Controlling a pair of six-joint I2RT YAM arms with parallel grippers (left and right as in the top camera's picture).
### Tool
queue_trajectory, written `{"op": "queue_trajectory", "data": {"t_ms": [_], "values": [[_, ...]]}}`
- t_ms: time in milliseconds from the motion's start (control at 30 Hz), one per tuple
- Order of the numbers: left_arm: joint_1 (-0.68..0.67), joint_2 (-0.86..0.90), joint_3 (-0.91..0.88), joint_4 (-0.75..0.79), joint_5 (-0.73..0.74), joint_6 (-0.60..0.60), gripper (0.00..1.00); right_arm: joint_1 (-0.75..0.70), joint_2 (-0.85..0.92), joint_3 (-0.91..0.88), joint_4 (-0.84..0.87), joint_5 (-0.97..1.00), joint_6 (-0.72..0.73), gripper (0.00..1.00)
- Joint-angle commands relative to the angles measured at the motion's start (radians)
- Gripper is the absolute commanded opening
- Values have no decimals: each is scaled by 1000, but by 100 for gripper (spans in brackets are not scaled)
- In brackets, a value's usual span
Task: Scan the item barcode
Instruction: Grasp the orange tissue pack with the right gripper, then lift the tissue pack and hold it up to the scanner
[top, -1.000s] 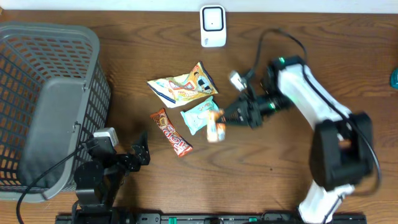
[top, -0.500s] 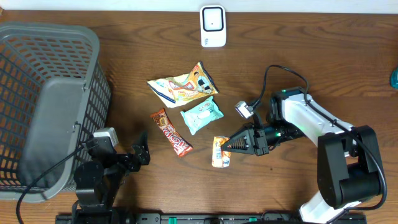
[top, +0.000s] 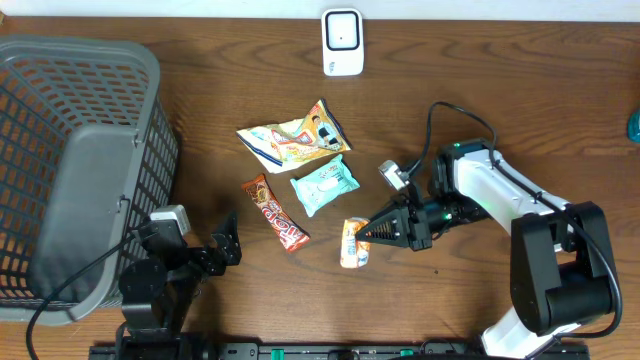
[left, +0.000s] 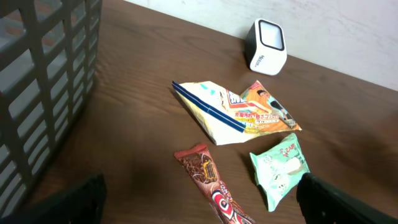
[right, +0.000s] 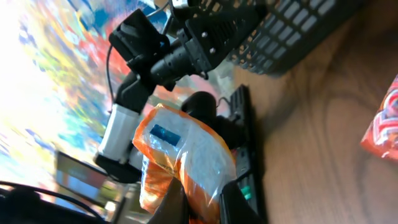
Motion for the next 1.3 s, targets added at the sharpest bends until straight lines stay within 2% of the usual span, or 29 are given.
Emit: {"op": "queue_trajectory", "data": {"t_ms": [0,100,200,267,367,433,567,733,833,1033,1267], "values": [[-1,-2,-4,1,-6,13,98,-11,-11,86,54,-22,-71,1],[-1,-2,-4,1,-6,13,98,-11,-11,164,148,11,-47,1],[-1,-2,-4,1,-6,13,98,-11,-11,219,281,90,107,1],[-1,-2,-4,1,-6,13,98,-10,-11,251,465,193,365,1],[-1,-2,-4,1,-6,13,98,5,-11,261,801,479,887,1],[-1,-2,-4,1,-6,13,98,19,-11,261,928,690,1084,1],[-1,-2,-4,1,-6,13,98,32,-11,286,977,835,1107,1],[-1,-2,-4,1,-6,13,98,67,-8,311,1083,1324,1250,1],[-1,-2,-4,1,-6,13,98,102,6,350,1108,1465,1249,1],[-1,-2,-4,1,-6,13,98,171,94,488,1197,1718,1188,1],[-1,-2,-4,1,-6,13,98,179,354,824,1197,1933,1069,1]]}}
